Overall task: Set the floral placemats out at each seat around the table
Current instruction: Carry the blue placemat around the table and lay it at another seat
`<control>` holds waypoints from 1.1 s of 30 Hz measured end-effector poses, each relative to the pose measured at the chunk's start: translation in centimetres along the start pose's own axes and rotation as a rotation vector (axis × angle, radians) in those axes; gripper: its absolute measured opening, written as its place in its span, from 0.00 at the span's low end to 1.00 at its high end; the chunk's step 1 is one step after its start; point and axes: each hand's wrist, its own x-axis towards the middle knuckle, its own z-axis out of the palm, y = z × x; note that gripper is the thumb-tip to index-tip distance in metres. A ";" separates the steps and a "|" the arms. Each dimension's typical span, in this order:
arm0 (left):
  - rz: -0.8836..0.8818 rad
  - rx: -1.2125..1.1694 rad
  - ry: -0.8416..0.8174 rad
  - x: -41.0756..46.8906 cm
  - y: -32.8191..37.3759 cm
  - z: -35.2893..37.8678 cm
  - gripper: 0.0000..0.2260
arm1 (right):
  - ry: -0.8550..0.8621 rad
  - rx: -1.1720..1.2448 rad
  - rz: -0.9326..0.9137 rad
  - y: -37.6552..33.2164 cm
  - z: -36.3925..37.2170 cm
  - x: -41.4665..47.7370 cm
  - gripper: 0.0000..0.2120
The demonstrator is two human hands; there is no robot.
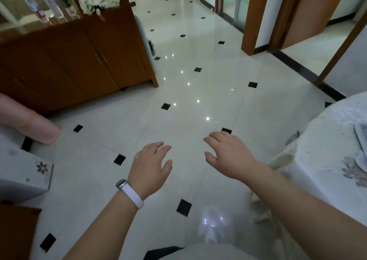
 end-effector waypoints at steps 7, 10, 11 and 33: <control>0.161 0.045 -0.033 10.4 1.6 1.0 0.22 | 0.012 0.008 0.137 5.5 -1.2 3.9 0.23; 0.218 0.035 -0.050 14.8 2.1 1.7 0.23 | 0.012 0.008 0.188 7.6 -0.9 5.7 0.24; 0.239 0.026 -0.059 16.3 2.1 2.0 0.23 | 0.010 0.003 0.206 8.3 -0.8 6.4 0.24; 0.772 -0.229 -0.149 54.7 5.6 8.1 0.22 | 0.038 -0.146 0.802 20.6 -6.2 25.4 0.22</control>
